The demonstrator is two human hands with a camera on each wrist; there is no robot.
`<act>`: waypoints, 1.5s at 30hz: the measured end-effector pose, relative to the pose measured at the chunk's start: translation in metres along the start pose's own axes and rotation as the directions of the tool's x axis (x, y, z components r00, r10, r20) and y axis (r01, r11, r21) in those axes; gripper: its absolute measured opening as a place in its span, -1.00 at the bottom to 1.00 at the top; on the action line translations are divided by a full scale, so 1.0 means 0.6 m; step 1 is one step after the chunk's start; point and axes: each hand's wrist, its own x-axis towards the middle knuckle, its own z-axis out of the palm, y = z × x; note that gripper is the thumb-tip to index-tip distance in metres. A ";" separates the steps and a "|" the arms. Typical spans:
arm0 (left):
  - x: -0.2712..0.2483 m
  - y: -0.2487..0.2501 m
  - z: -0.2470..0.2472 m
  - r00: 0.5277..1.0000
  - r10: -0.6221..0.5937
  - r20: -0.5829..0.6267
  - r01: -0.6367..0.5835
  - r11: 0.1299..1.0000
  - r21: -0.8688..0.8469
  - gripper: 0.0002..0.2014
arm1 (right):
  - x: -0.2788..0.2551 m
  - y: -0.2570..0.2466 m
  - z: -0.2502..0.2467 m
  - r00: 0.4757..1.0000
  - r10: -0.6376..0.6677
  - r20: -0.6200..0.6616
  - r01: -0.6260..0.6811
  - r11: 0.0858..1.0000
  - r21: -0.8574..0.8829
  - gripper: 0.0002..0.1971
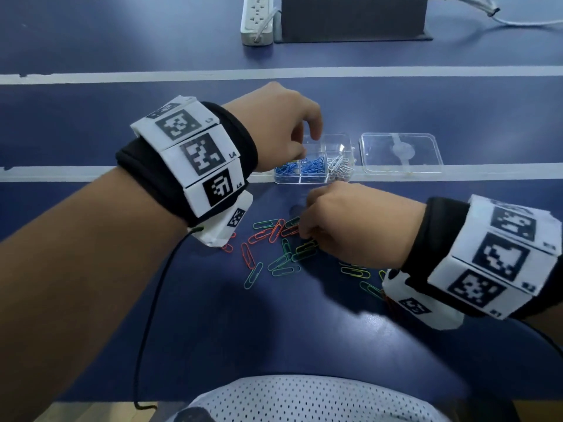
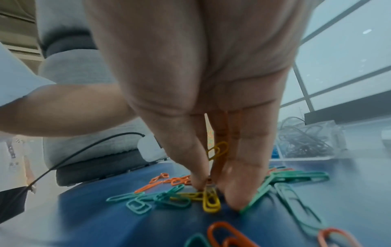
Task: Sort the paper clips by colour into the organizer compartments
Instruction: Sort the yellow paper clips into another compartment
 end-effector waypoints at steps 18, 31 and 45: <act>-0.093 0.014 0.038 0.968 -0.034 0.249 0.022 0.999 0.049 -0.85 | 0.000 -0.017 0.007 0.994 0.103 0.035 -0.100 0.992 -0.078 -0.81; -0.110 0.113 0.071 0.917 -0.054 0.396 -0.027 0.980 0.197 -0.58 | -0.075 0.023 -0.014 0.978 0.193 0.079 -0.206 0.957 0.205 -0.76; -0.115 0.129 0.090 0.903 0.036 0.428 -0.144 0.964 0.222 -0.88 | -0.134 0.027 0.038 0.938 0.343 0.041 -0.344 0.917 0.200 -0.75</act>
